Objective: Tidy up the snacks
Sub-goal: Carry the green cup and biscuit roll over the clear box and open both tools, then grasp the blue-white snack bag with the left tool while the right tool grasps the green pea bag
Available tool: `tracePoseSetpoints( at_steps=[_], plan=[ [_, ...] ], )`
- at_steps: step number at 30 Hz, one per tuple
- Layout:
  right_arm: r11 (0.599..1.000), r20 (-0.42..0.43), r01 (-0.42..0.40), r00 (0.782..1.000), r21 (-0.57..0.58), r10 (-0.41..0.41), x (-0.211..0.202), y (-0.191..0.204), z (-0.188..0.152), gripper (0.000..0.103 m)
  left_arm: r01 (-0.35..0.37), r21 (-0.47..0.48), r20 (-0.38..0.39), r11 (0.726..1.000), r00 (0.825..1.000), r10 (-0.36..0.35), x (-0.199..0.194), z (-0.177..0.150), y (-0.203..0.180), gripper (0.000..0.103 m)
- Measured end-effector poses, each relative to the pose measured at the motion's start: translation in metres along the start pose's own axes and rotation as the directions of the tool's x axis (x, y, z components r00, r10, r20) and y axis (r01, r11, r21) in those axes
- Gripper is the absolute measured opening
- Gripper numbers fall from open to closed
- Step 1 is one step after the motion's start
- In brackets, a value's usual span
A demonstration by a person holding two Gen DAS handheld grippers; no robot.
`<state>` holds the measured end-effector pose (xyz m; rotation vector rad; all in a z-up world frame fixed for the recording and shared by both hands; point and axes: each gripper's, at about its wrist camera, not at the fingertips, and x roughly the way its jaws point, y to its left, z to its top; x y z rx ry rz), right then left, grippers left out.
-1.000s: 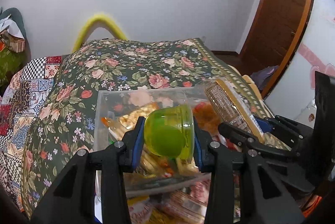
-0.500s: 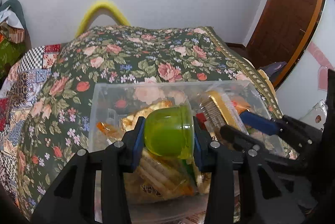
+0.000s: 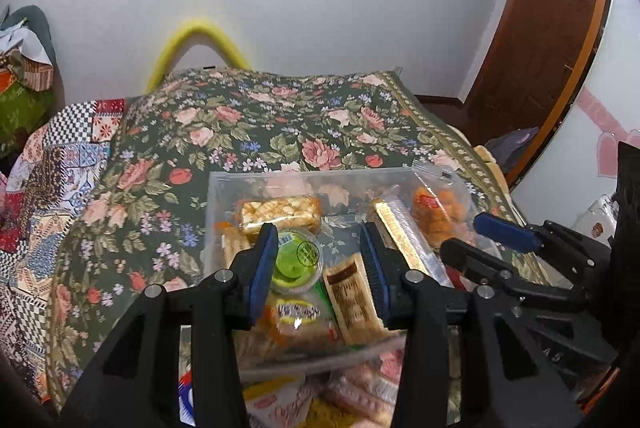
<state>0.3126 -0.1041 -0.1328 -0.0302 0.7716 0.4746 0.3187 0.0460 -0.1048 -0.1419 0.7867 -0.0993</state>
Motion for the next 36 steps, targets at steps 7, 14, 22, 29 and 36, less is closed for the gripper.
tracePoseSetpoints(
  at_steps=[7,14,22,29,36],
  plan=[
    [1.0,0.048,0.018,0.999,-0.008,-0.018,-0.039,0.01,-0.005,0.056,-0.014,0.024,0.047,1.0,0.999,0.013,-0.053,-0.012,0.0,0.056],
    [1.0,0.054,0.007,0.999,-0.011,-0.006,-0.066,0.023,-0.022,0.066,-0.043,0.033,0.019,0.999,0.999,0.042,-0.093,-0.044,0.014,0.063],
    [1.0,0.012,-0.003,1.0,0.003,0.003,-0.079,0.034,-0.052,0.073,-0.086,0.024,-0.046,0.996,0.995,0.087,-0.108,-0.092,0.04,0.071],
    [1.0,-0.051,0.024,0.998,0.014,-0.023,-0.075,0.042,-0.083,0.073,-0.087,-0.009,-0.154,0.996,0.985,0.084,-0.089,-0.144,0.056,0.072],
    [0.998,-0.189,-0.024,0.981,0.05,0.033,-0.043,0.058,-0.12,0.08,-0.071,-0.038,-0.212,0.997,0.975,0.062,-0.076,-0.178,0.06,0.072]
  ],
)
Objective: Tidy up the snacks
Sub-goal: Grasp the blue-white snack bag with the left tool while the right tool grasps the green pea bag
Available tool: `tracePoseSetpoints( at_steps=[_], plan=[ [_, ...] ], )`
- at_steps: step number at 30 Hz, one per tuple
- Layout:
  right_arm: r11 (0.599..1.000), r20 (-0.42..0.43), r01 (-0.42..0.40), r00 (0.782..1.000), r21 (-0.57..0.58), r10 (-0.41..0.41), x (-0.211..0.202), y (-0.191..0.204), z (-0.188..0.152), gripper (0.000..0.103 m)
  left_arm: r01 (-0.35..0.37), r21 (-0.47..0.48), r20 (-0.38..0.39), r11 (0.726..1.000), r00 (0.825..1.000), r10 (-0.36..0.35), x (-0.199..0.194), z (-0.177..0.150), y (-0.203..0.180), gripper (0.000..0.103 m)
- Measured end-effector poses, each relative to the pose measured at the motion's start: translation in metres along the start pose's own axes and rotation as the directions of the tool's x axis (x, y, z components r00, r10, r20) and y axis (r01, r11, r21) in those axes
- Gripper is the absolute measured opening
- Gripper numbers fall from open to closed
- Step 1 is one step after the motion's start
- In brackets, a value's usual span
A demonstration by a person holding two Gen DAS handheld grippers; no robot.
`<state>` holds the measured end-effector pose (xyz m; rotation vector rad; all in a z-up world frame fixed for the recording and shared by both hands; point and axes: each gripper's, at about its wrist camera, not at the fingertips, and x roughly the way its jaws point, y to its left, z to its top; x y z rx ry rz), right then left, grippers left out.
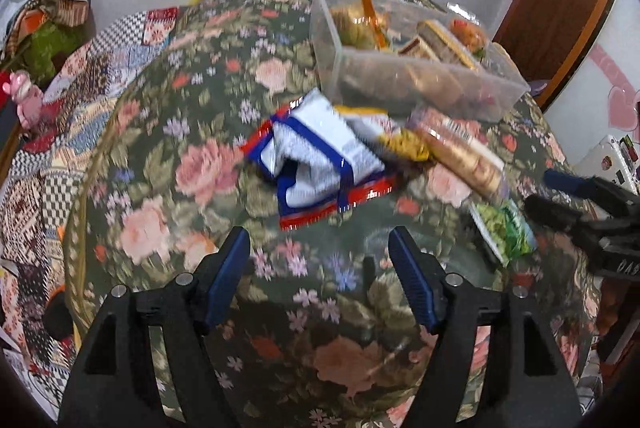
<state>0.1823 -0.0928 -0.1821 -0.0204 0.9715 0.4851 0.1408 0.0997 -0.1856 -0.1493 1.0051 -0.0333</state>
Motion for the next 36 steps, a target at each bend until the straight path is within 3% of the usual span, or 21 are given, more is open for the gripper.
tracePoseSetpoints(
  at_steps=[9,12,17,20,26,36],
  plan=[
    [0.999,-0.106,0.022,0.994,-0.049,-0.027,0.04,0.025,-0.013,0.084,0.0,0.019,-0.009,1.0,1.0,0.0,0.002,-0.014,0.001,0.072],
    [0.998,-0.099,0.019,0.995,-0.062,-0.025,0.038,0.024,-0.015,0.082,0.005,0.006,-0.017,1.0,1.0,-0.005,0.005,-0.013,0.003,0.072],
    [0.998,-0.08,0.03,0.996,-0.057,-0.035,0.03,0.014,-0.019,0.056,0.011,-0.002,-0.022,1.0,1.0,-0.011,0.009,-0.011,0.001,0.072],
    [0.999,-0.071,0.022,0.997,-0.047,-0.025,0.025,0.007,-0.022,0.051,0.008,0.01,-0.016,1.0,1.0,-0.008,0.008,-0.007,-0.002,0.072],
    [1.0,-0.049,0.015,0.999,-0.022,-0.016,0.011,-0.008,-0.03,0.048,0.0,-0.005,0.013,1.0,1.0,0.0,0.01,0.01,-0.001,0.082],
    [0.998,0.046,0.021,0.999,0.051,-0.023,-0.028,-0.048,-0.025,0.048,-0.017,-0.125,0.005,0.992,1.0,0.017,0.04,0.046,0.013,0.083]
  ],
)
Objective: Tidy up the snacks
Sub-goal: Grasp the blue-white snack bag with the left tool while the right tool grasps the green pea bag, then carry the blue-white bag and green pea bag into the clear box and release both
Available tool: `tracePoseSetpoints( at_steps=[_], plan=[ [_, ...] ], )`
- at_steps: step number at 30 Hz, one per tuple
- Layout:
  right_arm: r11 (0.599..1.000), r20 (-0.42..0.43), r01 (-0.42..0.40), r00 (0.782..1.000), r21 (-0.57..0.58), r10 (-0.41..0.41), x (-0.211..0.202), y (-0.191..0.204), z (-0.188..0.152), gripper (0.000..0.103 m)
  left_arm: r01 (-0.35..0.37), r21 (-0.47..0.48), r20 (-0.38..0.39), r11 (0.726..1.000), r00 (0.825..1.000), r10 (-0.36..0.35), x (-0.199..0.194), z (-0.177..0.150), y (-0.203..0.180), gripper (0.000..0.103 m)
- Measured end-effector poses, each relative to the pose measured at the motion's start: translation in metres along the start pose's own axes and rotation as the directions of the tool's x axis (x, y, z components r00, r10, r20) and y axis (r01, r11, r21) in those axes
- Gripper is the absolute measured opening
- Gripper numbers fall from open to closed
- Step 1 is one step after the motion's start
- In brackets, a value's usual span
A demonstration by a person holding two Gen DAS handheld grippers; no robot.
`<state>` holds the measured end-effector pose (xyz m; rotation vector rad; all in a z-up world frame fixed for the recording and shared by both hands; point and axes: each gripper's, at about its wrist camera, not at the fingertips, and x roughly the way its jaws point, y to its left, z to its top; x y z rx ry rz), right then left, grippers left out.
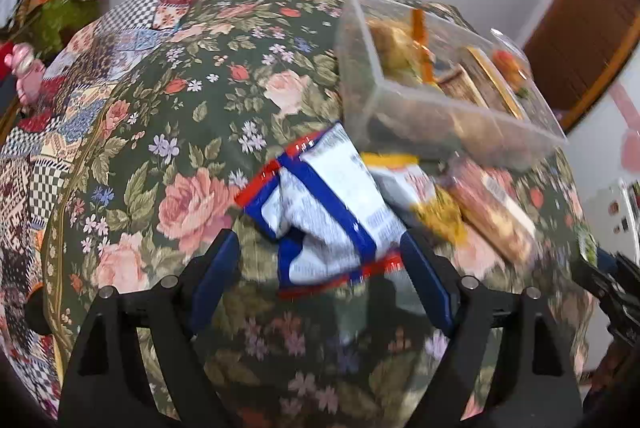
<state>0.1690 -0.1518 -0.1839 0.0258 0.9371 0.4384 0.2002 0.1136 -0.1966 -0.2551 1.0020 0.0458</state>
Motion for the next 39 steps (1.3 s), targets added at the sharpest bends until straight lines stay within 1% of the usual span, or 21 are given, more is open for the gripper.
tracePoseSetpoints(
  at_steps=[4,5,8,11,12,13,16,17,20,24,28,33,39],
  plan=[
    [1.0,0.027,0.031,0.999,0.003,-0.031,0.003,0.004,0.011,0.048,-0.016,-0.017,-0.003,1.0,1.0,0.016,0.013,0.009,-0.003,0.083],
    [1.0,0.03,0.03,0.999,0.006,-0.03,0.003,0.002,0.012,0.048,-0.017,-0.02,-0.009,1.0,1.0,0.017,0.018,0.011,-0.004,0.083],
    [1.0,0.035,0.028,0.999,0.014,-0.028,0.006,0.001,0.016,0.048,-0.052,-0.021,-0.009,0.998,0.999,0.051,0.031,0.012,-0.003,0.083],
    [1.0,0.036,0.024,0.999,0.02,-0.025,0.009,-0.003,0.021,0.048,-0.056,-0.043,-0.027,0.998,0.998,0.055,0.044,0.01,0.003,0.083],
    [1.0,0.036,0.024,0.999,0.019,-0.025,0.009,-0.003,0.021,0.048,-0.063,-0.046,-0.017,0.997,0.998,0.063,0.046,0.01,0.004,0.083],
    [1.0,0.036,0.023,0.999,0.019,-0.023,0.009,-0.003,0.021,0.048,-0.071,-0.042,-0.006,0.997,0.997,0.071,0.047,0.009,0.004,0.082],
    [1.0,0.032,0.022,0.999,0.014,-0.023,0.011,-0.003,0.021,0.048,-0.084,-0.014,0.017,0.996,0.996,0.085,0.045,0.008,0.002,0.072],
    [1.0,0.031,0.023,0.999,0.014,-0.023,0.011,-0.003,0.021,0.048,-0.087,-0.003,0.021,0.996,0.996,0.087,0.044,0.007,0.001,0.071],
    [1.0,0.03,0.024,0.999,0.018,-0.024,0.012,-0.005,0.022,0.048,-0.074,0.005,0.04,0.997,0.996,0.074,0.033,0.003,0.002,0.066],
    [1.0,0.042,0.023,0.999,0.014,-0.024,0.01,-0.005,0.027,0.048,-0.083,0.044,0.093,0.996,0.993,0.079,0.01,-0.002,-0.003,0.066],
    [1.0,0.064,0.022,0.998,0.004,-0.022,0.004,-0.002,0.033,0.048,-0.064,0.054,0.13,0.997,0.99,0.056,-0.017,-0.003,-0.005,0.066],
    [0.999,0.1,0.026,0.995,-0.02,-0.023,-0.005,0.002,0.043,0.048,-0.036,0.066,0.177,0.997,0.984,0.024,-0.047,0.007,-0.013,0.066],
    [0.998,0.164,0.041,0.986,-0.057,-0.031,-0.02,0.005,0.062,0.048,-0.008,0.096,0.244,0.995,0.97,-0.016,-0.074,0.025,-0.036,0.066]
  ],
)
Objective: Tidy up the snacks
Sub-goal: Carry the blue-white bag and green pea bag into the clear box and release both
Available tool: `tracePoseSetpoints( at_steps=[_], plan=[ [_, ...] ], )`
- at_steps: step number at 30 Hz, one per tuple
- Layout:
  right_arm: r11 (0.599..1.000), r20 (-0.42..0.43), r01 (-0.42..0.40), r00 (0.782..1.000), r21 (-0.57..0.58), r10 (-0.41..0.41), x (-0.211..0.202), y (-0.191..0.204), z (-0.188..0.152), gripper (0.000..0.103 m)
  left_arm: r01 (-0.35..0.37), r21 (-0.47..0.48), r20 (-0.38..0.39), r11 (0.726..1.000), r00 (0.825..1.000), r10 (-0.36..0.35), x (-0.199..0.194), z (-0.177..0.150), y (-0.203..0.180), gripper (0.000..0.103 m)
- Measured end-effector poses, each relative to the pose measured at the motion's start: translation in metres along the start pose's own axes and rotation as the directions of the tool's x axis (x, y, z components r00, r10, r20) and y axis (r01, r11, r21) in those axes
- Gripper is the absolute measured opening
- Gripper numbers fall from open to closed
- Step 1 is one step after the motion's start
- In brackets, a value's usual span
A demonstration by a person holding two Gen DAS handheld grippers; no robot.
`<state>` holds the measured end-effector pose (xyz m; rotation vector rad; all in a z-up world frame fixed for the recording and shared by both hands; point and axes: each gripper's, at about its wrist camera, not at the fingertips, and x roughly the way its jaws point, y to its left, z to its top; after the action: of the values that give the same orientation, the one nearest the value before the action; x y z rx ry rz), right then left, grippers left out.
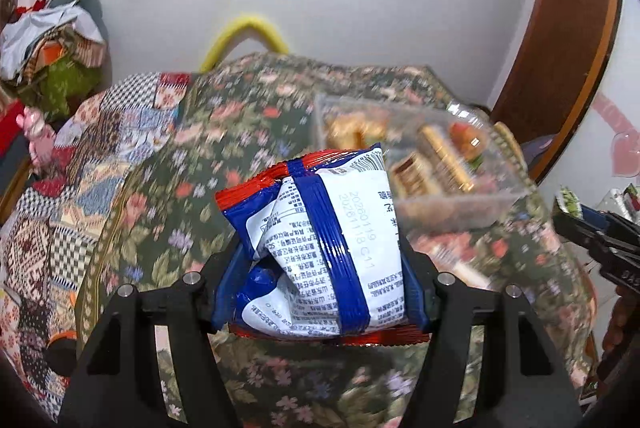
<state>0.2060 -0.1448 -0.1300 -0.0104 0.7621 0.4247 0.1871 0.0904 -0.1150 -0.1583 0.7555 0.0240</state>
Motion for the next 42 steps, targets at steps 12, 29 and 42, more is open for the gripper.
tracePoseSetpoints(
  at_steps=[12,29,42],
  plan=[
    [1.0,0.092,-0.01,0.996,0.015,0.008,0.006,-0.018,0.04,0.048,0.072,0.005,0.048,0.997,0.996,-0.072,0.019,0.05,-0.042,0.066],
    [1.0,0.014,-0.024,1.0,0.02,0.024,0.073,-0.042,0.054,0.048,0.132,0.046,-0.057,0.99,0.99,-0.129,0.117,0.091,-0.083,0.066],
    [0.999,-0.028,-0.038,0.999,0.012,0.038,0.097,-0.043,0.05,0.05,0.099,0.042,-0.126,0.994,0.988,-0.093,0.167,0.094,-0.088,0.066]
  ],
)
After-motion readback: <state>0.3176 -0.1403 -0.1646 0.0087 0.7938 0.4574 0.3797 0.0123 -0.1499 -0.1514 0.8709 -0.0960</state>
